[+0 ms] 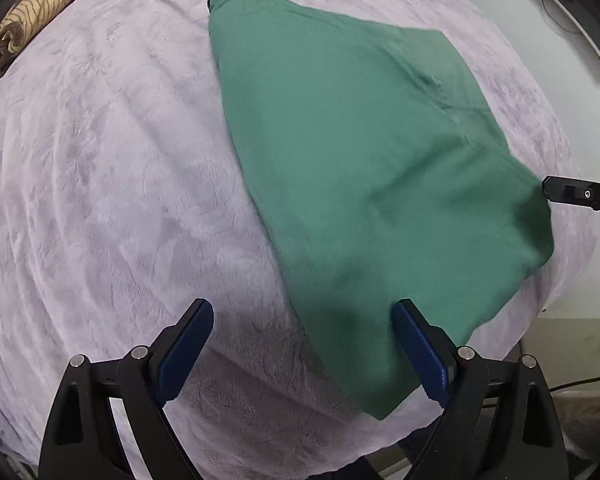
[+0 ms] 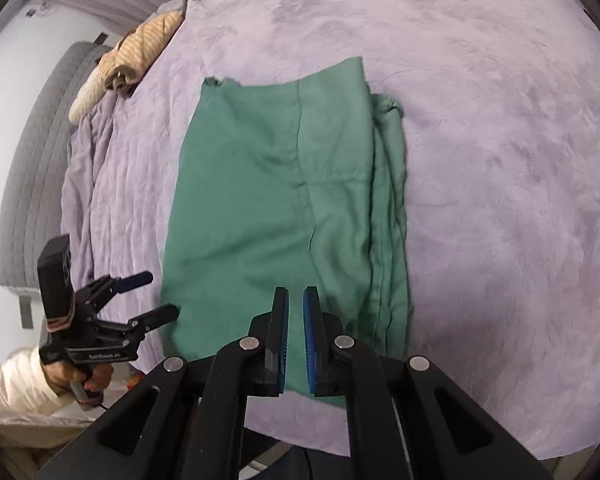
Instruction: Fold large clothes
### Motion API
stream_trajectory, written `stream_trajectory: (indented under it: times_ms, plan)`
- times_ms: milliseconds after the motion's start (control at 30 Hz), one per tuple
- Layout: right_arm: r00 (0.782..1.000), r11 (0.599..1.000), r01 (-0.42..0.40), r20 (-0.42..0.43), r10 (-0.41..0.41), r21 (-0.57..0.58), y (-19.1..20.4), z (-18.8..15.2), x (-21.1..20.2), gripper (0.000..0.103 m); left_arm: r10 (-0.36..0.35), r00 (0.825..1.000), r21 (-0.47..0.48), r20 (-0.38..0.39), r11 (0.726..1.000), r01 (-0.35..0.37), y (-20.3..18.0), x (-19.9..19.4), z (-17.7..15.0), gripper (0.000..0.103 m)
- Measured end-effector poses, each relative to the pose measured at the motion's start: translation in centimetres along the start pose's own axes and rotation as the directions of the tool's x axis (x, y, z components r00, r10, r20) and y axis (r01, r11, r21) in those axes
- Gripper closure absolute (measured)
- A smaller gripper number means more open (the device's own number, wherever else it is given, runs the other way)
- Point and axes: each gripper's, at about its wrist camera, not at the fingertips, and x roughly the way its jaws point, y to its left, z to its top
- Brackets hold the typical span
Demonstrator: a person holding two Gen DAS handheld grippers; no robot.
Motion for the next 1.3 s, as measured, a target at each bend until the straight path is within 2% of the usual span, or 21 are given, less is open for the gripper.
stream_trajectory:
  times_ms: [100, 133, 167, 267, 333, 433, 500, 567, 700, 933, 1133, 1300]
  plan:
    - [0.992, 0.993, 0.121, -0.048, -0.121, 0.002, -0.5, -2.2, 2.0, 0.095, 0.032, 0.999, 0.022, 0.020, 0.999, -0.032, -0.2, 1.0, -1.8, 0.010]
    - [0.988, 0.990, 0.140, -0.064, -0.138, 0.027, -1.3, -2.8, 2.7, 0.095, 0.031, 0.999, 0.013, 0.029, 0.999, -0.032, -0.1, 1.0, -2.2, 0.009]
    - [0.987, 0.987, 0.146, -0.081, -0.140, 0.072, -2.5, -3.3, 3.4, 0.099, 0.034, 0.999, 0.002, 0.031, 0.999, -0.034, 0.0, 1.0, -2.5, 0.006]
    - [0.991, 0.973, 0.114, -0.096, -0.096, 0.203, -5.3, -4.9, 4.8, 0.103, 0.035, 0.999, -0.015, 0.027, 0.999, -0.034, 0.2, 0.9, -3.2, 0.005]
    - [0.988, 0.964, 0.135, -0.106, -0.114, 0.230, -6.3, -5.5, 5.5, 0.102, 0.033, 0.999, -0.025, 0.025, 0.999, -0.032, 0.4, 1.1, -3.6, 0.005]
    - [0.992, 0.947, 0.116, -0.089, -0.093, 0.300, -7.0, -5.8, 5.8, 0.102, 0.036, 0.999, -0.045, 0.024, 0.998, -0.035, 0.4, 1.2, -3.7, 0.005]
    - [0.988, 0.949, 0.147, -0.093, -0.126, 0.279, -6.5, -5.6, 5.9, 0.102, 0.038, 0.999, -0.036, 0.031, 0.999, -0.037, 0.4, 1.2, -3.9, 0.005]
    - [0.981, 0.954, 0.184, -0.099, -0.165, 0.238, -6.0, -5.5, 6.0, 0.102, 0.050, 0.998, -0.045, 0.033, 0.998, -0.048, 0.7, 1.4, -4.1, 0.000]
    - [0.977, 0.947, 0.206, -0.103, -0.185, 0.248, -5.8, -5.5, 6.6, 0.102, 0.013, 0.999, -0.078, 0.029, 0.997, -0.011, 1.2, 1.7, -4.5, 0.000]
    - [0.961, 0.936, 0.272, -0.117, -0.252, 0.222, -3.9, -5.1, 7.3, 0.101, 0.003, 1.000, -0.090, 0.007, 0.996, -0.002, 1.9, 1.3, -4.7, 0.000]
    - [0.957, 0.943, 0.273, -0.154, -0.246, 0.190, -3.3, -5.1, 7.4, 0.100, 0.032, 0.999, -0.101, -0.013, 0.994, -0.033, 1.5, 0.9, -5.4, 0.000]
    - [0.958, 0.960, 0.237, -0.200, -0.206, 0.147, -4.2, -4.5, 6.8, 0.099, 0.047, 0.998, -0.184, -0.052, 0.981, -0.056, 1.7, 1.2, -6.0, 0.000]
